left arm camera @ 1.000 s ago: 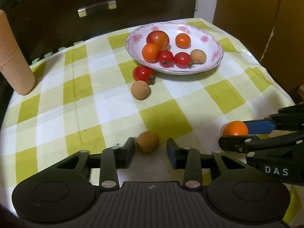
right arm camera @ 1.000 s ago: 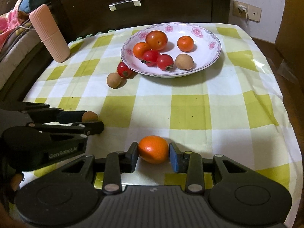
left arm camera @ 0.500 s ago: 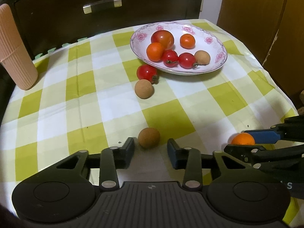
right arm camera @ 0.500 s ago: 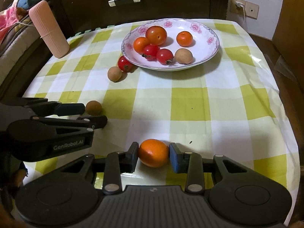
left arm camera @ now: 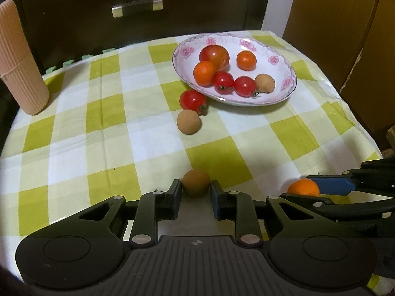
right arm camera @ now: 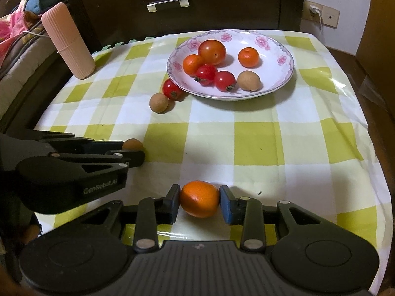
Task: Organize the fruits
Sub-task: 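Lift the held brown fruit and tangerine toward the bowl, then carry the brown fruit in the left gripper and tangerine in the right over the bowl, then open both grippers to drop the brown fruit and tangerine into the bowl, then move both open grippers back toward the fruits left on the cloth, then grasp a red cherry tomato with the right gripper while the left gripper grasps a brown fruit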
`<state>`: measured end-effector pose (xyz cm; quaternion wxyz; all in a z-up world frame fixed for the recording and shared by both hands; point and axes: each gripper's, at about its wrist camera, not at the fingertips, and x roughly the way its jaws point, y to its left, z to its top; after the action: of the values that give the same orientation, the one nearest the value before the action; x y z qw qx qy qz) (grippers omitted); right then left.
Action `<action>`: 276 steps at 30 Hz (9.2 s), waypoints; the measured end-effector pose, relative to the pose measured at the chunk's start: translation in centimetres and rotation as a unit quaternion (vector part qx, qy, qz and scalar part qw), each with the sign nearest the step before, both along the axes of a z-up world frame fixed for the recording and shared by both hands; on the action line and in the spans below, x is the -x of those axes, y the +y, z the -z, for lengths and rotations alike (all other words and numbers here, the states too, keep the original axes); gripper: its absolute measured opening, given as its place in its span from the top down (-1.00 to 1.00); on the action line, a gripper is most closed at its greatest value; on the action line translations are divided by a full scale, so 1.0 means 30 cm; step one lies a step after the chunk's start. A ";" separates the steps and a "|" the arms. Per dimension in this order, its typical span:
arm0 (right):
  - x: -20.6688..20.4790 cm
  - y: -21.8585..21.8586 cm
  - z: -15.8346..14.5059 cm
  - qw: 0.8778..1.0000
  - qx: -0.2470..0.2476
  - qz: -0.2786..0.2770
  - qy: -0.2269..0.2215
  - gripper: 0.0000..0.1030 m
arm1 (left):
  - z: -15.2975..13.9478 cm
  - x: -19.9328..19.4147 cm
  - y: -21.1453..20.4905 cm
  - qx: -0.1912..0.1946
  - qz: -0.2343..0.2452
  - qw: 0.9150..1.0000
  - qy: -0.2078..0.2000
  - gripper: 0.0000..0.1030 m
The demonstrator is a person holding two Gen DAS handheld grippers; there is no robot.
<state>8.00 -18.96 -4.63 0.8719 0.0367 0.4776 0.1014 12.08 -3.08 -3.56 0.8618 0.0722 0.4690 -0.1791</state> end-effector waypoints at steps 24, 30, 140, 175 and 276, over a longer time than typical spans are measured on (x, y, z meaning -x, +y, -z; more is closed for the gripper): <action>-0.085 -0.044 -0.070 0.999 -0.023 0.036 -0.033 0.35 | -0.081 -0.027 -0.025 0.033 0.005 0.999 -0.016 0.37; -0.093 -0.049 -0.072 0.998 -0.026 0.040 -0.034 0.35 | -0.086 -0.034 -0.027 0.034 0.004 0.999 -0.016 0.39; -0.501 -0.207 -0.040 0.992 -0.062 0.092 -0.062 0.34 | -0.069 -0.430 -0.226 0.006 0.009 0.999 -0.046 0.42; -0.478 -0.204 -0.084 0.990 -0.067 0.096 -0.082 0.23 | -0.146 -0.358 -0.169 -0.014 0.004 0.997 -0.082 -0.45; -0.128 0.012 -0.077 0.991 -0.056 0.107 0.053 0.37 | 0.006 -0.314 0.099 0.052 0.020 0.994 0.094 -0.31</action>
<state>11.83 -18.60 -2.33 0.8476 0.1419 0.5103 0.0319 21.51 -0.10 -3.74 0.8126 0.0195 0.5367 -0.2264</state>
